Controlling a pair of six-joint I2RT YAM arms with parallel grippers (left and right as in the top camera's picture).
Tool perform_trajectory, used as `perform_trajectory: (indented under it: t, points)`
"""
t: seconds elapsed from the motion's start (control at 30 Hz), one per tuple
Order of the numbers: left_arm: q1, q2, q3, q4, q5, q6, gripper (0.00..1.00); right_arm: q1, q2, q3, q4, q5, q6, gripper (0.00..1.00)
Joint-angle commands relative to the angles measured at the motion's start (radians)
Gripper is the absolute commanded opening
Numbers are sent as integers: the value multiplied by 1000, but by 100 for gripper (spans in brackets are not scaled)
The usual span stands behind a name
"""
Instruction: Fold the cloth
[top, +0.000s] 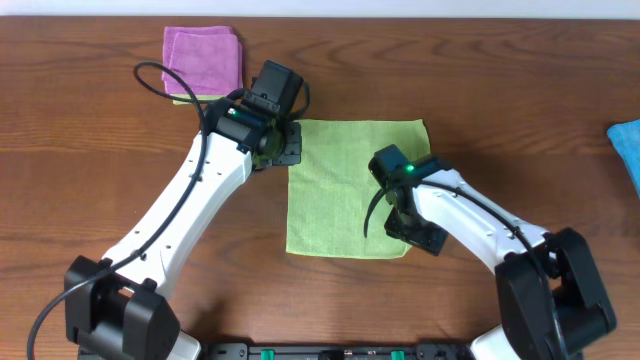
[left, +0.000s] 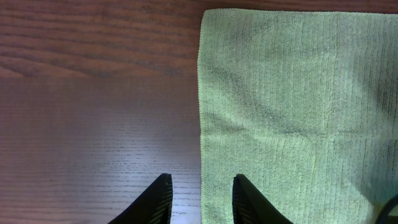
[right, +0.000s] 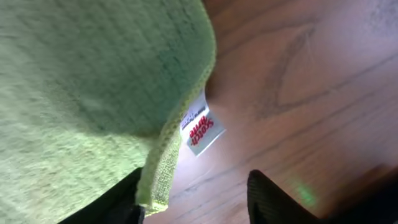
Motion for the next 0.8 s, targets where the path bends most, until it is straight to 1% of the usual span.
perform_trajectory:
  t: [0.0,0.13,0.2,0.33,0.43,0.53,0.67,0.73,0.77]
  points:
    - [4,-13,-1,-7,-14,21,33,2,-14,-42,-2,26,53,50]
    - [4,-13,-1,-9,-14,22,34,-2,-14,-84,-16,-5,59,53]
    - [4,-13,-1,-9,-14,22,34,-1,-14,-87,-41,0,67,60]
    - [4,-13,-1,-8,-14,22,34,-1,-16,-87,-77,11,86,64]
    - [4,-13,-1,-10,-14,22,34,-1,-31,-87,-77,11,86,64]
    - [4,-13,-1,-34,-10,21,30,-1,-61,-87,-82,7,84,64]
    - [4,-22,-1,-158,1,22,27,-1,-183,-86,-114,3,27,67]
    - [4,-42,-1,-256,1,23,24,-1,-294,-87,-133,-5,-9,70]
    - [4,-71,-1,-312,2,26,26,-1,-391,-87,-127,-21,-76,73]
